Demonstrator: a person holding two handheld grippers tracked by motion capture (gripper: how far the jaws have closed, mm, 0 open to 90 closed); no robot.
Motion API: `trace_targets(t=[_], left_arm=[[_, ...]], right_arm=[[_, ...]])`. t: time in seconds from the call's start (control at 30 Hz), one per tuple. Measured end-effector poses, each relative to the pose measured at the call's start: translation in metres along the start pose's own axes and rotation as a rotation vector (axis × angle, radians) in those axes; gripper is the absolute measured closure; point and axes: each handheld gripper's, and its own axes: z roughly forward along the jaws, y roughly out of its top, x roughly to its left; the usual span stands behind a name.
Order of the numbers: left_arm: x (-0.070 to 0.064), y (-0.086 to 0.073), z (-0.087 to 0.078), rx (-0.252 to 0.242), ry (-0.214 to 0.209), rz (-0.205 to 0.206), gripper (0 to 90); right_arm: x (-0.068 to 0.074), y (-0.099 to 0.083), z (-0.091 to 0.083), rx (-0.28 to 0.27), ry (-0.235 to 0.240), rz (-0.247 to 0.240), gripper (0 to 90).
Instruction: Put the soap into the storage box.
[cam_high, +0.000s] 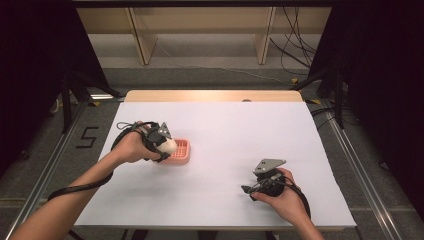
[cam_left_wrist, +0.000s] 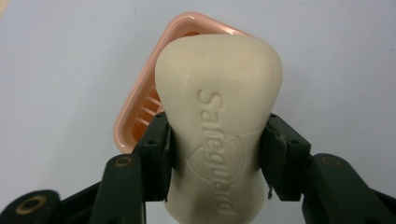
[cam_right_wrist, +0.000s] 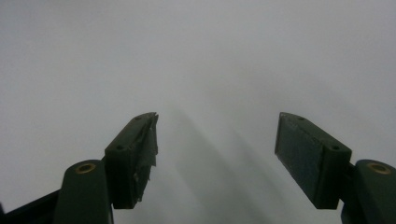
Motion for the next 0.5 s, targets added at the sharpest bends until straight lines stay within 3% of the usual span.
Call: trace_targets(t=[0.23,0.5], left_arm=[[0.0022,0.0019,0.0019,-0.02,0.003,0.01,49.3],[0.007,0.003,0.0042,-0.036,0.002,0.01,49.3]], right_arm=[[-0.0002,-0.0007,0.0013,-0.019,-0.006,-0.003,30.7],[-0.0004,-0.0002,-0.0003,0.0,0.001,-0.008,30.7]])
